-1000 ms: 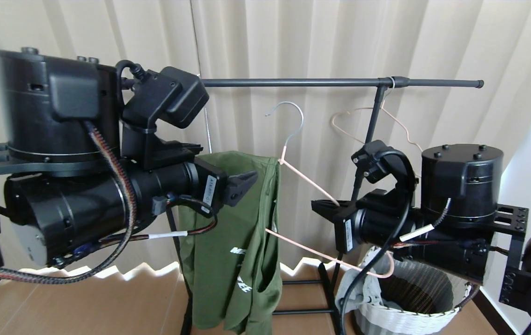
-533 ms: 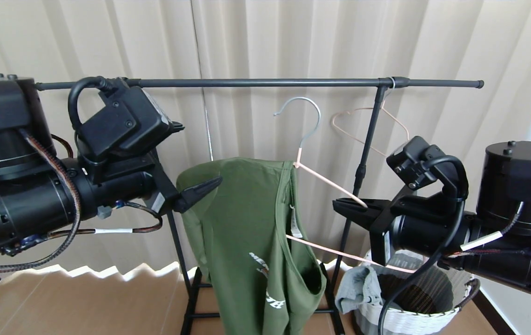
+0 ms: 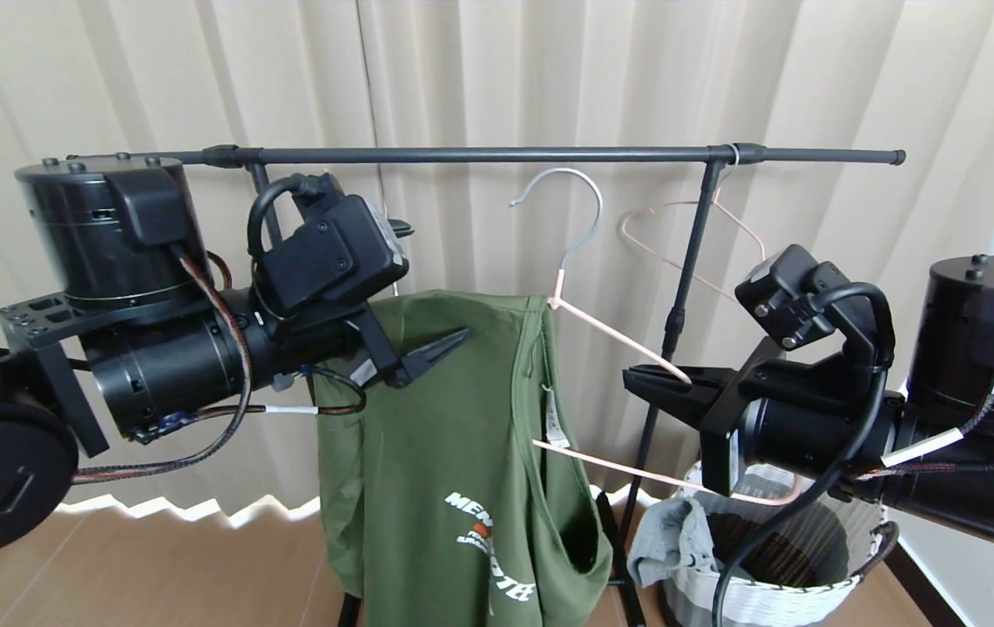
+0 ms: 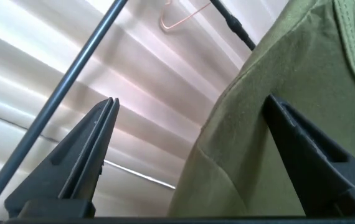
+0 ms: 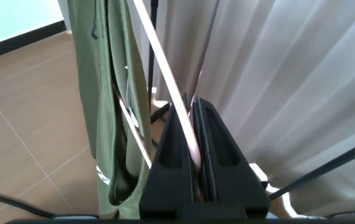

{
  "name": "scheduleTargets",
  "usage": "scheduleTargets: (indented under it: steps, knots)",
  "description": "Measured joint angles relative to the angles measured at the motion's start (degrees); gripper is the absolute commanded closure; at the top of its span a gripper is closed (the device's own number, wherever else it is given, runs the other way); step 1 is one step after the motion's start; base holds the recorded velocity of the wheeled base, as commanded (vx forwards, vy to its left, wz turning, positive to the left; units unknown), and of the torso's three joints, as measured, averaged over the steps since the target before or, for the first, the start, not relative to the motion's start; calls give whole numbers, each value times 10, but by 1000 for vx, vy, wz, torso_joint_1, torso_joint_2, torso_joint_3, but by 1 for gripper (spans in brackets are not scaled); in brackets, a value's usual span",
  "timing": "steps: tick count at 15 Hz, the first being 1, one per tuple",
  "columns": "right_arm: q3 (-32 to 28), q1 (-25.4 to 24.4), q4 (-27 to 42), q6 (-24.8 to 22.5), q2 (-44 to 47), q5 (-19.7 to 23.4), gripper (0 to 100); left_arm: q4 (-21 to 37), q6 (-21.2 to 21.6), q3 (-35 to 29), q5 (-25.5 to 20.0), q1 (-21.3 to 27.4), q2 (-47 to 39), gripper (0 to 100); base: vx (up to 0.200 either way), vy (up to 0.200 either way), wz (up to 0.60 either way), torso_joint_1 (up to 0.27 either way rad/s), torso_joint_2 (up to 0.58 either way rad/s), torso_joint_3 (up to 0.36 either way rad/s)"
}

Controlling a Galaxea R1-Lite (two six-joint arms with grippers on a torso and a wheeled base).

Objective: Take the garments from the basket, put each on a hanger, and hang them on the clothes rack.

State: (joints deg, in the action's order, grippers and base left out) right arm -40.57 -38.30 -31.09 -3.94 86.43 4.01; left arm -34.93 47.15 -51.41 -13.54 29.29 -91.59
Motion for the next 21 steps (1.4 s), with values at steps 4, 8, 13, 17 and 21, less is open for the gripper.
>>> scheduleTargets:
  steps: [4, 8, 13, 17, 21]
  knots:
    - [0, -3, 0, 0, -1, 7, 100, 0, 0, -3, 0, 1, -19, 100, 0, 0, 0, 0, 0, 0]
    - [0, -7, 0, -1, -2, 9, 100, 0, 1, -4, 1, 1, -24, 100, 0, 0, 0, 0, 0, 0]
    - [0, -8, 0, -1, -2, 9, 100, -3, 1, 0, 2, 1, -25, 100, 0, 0, 0, 0, 0, 0]
    - [4, -8, -2, -1, -5, 5, 0, -63, 1, 14, 8, 2, -30, 100, 0, 0, 0, 0, 0, 0]
    - [10, 9, -1, 0, -21, -2, 0, -77, -6, 36, 87, -2, -32, 100, 0, 0, 0, 0, 0, 0]
